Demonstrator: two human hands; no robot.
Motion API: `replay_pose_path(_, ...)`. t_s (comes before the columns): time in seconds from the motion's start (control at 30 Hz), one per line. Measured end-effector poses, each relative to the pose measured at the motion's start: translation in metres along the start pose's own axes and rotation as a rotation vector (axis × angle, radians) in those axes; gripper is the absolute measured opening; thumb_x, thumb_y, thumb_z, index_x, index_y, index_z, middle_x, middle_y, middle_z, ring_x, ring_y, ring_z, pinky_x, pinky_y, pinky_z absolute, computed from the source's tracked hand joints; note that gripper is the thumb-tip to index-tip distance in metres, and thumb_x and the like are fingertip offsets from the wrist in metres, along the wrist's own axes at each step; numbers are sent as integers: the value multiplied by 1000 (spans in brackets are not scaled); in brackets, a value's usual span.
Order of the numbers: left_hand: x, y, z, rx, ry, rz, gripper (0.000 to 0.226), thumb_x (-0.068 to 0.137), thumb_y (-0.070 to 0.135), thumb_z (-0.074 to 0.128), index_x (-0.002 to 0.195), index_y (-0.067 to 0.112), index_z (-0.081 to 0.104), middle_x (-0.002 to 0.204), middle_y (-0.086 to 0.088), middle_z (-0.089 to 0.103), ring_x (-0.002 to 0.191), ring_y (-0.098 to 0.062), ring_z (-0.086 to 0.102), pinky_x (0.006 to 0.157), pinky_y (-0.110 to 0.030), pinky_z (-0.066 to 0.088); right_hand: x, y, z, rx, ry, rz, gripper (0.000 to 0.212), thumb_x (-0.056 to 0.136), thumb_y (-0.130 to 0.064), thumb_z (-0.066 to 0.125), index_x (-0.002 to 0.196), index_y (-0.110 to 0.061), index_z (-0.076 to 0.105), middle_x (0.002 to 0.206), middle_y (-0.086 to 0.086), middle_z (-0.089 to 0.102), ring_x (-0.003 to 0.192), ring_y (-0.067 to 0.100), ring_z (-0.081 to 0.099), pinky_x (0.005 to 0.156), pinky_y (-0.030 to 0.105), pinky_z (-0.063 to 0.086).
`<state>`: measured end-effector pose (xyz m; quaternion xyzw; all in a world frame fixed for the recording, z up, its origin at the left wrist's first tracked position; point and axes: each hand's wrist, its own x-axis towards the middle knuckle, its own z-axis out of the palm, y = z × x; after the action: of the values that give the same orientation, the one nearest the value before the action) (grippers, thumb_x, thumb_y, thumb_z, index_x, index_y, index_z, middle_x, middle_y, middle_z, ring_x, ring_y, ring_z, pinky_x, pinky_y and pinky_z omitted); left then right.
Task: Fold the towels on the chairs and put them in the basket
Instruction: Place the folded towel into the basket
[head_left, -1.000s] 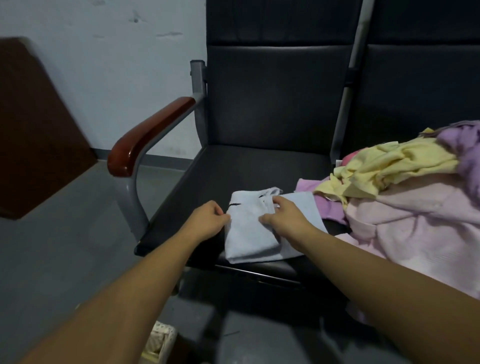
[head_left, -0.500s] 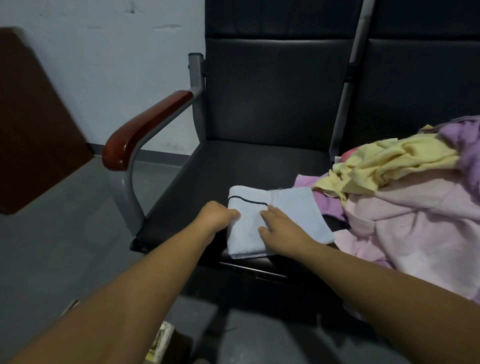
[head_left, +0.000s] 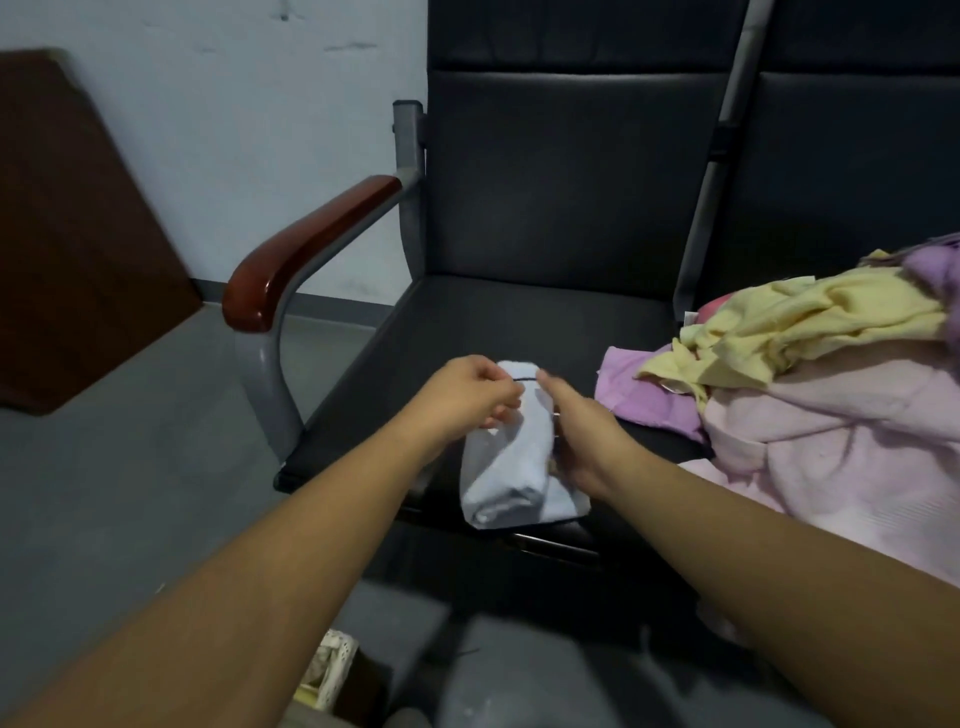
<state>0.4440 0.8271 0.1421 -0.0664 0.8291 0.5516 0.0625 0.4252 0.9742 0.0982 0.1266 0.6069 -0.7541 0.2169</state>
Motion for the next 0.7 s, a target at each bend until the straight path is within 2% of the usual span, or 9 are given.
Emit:
replay_pose_path(0.07,4,-8,-1,44,47,-7,11,89,18,64,96,9,67,90,-6,76,75,-13,70,79,-34,58,-2,-1,-4,-241,85,-89,16,92,-22,64,96,-7,65,101,18,72,84,20,67,77,34,53)
replay_pose_path(0.13,9,-19,-2,136,102,-60,12,86,18,63,88,7,65,88,-6,73,81,-22,70,82,-40,58,-5,-4,-7,-365,149,-168,6,91,-15,61,93,-9,60,93,11,67,79,18,61,74,34,50)
replay_pose_path(0.23,12,-30,1,148,95,-198,12,85,17,62,79,10,55,85,-10,61,77,-26,60,77,-37,55,-3,-4,-13,-417,232,-193,11,89,-9,55,99,-10,57,90,7,61,79,18,56,70,32,48)
replay_pose_path(0.3,14,-34,5,68,68,-264,11,84,17,62,81,8,56,87,-12,63,77,-22,63,82,-37,60,2,4,-18,-451,270,-187,16,88,-4,51,97,-14,59,91,6,63,80,19,57,70,30,47)
replay_pose_path(0.4,20,-37,11,20,57,-281,28,83,26,67,97,2,62,99,-11,70,89,-24,70,86,-41,61,5,11,-23,-486,279,-186,18,92,-4,50,88,-19,59,89,3,65,80,19,59,76,32,52)
replay_pose_path(0.47,24,-38,15,-75,63,-321,39,83,32,72,106,4,59,106,-10,69,94,-26,70,88,-41,59,7,11,-22,-489,273,-184,12,94,-7,51,92,-16,60,91,5,65,80,19,59,78,34,53)
replay_pose_path(0.57,27,-38,19,-252,39,-380,42,81,30,78,111,5,62,105,-10,72,93,-28,71,88,-43,59,5,10,-19,-430,243,-135,12,96,-14,56,89,-8,62,90,10,68,73,17,61,62,27,51)
replay_pose_path(0.6,28,-38,20,-288,23,-382,43,80,28,78,113,5,63,104,-10,74,92,-28,72,88,-43,59,5,10,-18,-394,216,-109,16,97,-17,57,87,-6,64,90,11,71,73,19,64,64,28,53)
replay_pose_path(0.7,27,-34,17,-403,-25,-330,39,83,22,74,118,9,64,106,-10,75,96,-28,73,92,-47,58,4,11,-14,-313,162,-90,21,97,-19,61,93,1,67,98,18,74,90,33,72,85,46,59)
